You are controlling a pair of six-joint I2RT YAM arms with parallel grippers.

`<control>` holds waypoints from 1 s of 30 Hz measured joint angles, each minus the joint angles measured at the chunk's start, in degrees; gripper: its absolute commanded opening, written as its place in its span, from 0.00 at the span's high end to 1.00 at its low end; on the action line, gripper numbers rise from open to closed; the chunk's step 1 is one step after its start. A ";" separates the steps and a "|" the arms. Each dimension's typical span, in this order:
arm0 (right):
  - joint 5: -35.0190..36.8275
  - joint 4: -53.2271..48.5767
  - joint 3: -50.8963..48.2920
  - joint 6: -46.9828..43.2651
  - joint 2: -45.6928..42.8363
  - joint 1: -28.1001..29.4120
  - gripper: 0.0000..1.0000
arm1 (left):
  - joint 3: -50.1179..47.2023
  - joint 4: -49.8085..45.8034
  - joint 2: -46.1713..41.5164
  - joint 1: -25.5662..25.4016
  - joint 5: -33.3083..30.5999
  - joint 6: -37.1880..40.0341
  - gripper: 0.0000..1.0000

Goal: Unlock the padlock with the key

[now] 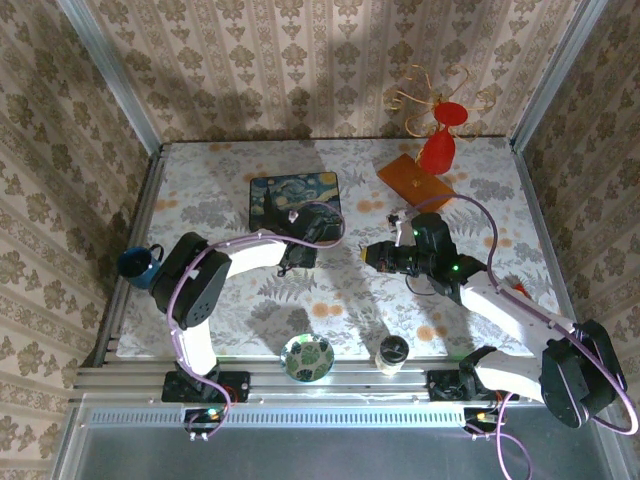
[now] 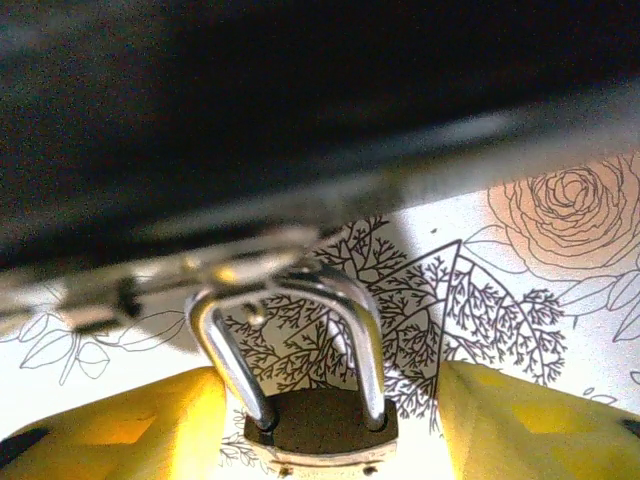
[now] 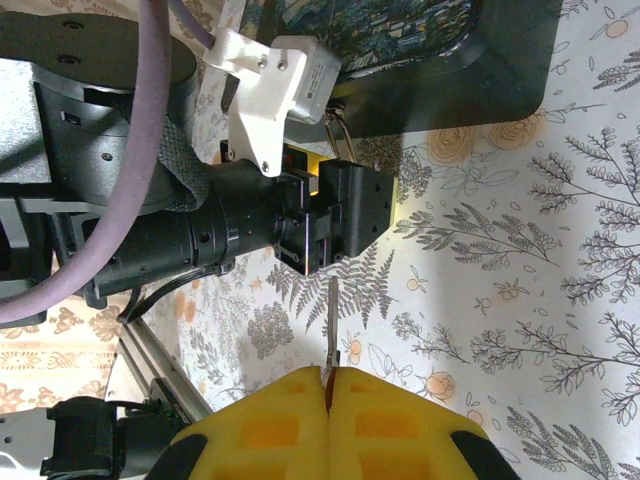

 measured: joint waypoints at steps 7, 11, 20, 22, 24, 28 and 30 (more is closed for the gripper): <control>0.00 0.66 0.57 0.00 0.46 0.00 1.00 | 0.28 0.11 0.20 0.35 0.87 -1.53 0.63; -0.15 1.22 0.57 0.15 1.64 0.00 1.00 | 0.50 0.09 0.37 0.35 1.64 -2.95 0.44; -0.87 3.74 0.11 0.92 3.04 0.02 1.00 | 0.70 0.24 0.74 0.33 1.95 -5.86 0.50; -0.87 3.78 0.09 0.90 3.04 0.02 1.00 | 0.70 0.37 0.74 0.33 1.90 -6.12 0.50; -0.87 3.80 0.07 0.90 3.04 0.00 1.00 | 0.72 0.37 0.74 0.33 1.77 -6.23 0.49; -0.87 3.82 0.07 0.90 3.04 0.02 1.00 | 0.76 0.37 0.74 0.35 0.94 -6.23 0.49; -0.87 3.91 0.04 0.90 3.04 0.02 1.00 | 0.76 0.39 0.74 0.35 0.37 -6.25 0.49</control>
